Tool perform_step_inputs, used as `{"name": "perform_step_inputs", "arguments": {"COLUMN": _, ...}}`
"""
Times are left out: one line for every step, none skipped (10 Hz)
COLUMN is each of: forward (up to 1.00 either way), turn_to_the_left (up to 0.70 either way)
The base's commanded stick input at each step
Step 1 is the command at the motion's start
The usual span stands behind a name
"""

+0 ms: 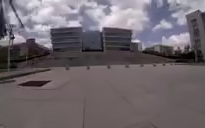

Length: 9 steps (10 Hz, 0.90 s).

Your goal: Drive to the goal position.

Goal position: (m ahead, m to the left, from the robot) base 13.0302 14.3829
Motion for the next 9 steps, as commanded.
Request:
{"name": "perform_step_inputs", "arguments": {"forward": 0.70, "turn_to_the_left": 0.00}}
{"name": "perform_step_inputs", "arguments": {"forward": 0.70, "turn_to_the_left": 0.00}}
{"name": "perform_step_inputs", "arguments": {"forward": 0.70, "turn_to_the_left": 0.00}}
{"name": "perform_step_inputs", "arguments": {"forward": 0.70, "turn_to_the_left": 0.00}}
{"name": "perform_step_inputs", "arguments": {"forward": 0.70, "turn_to_the_left": 0.00}}
{"name": "perform_step_inputs", "arguments": {"forward": 0.70, "turn_to_the_left": 0.00}}
{"name": "perform_step_inputs", "arguments": {"forward": 0.70, "turn_to_the_left": 0.00}}
{"name": "perform_step_inputs", "arguments": {"forward": 0.70, "turn_to_the_left": 0.00}}
{"name": "perform_step_inputs", "arguments": {"forward": 0.70, "turn_to_the_left": 0.00}}
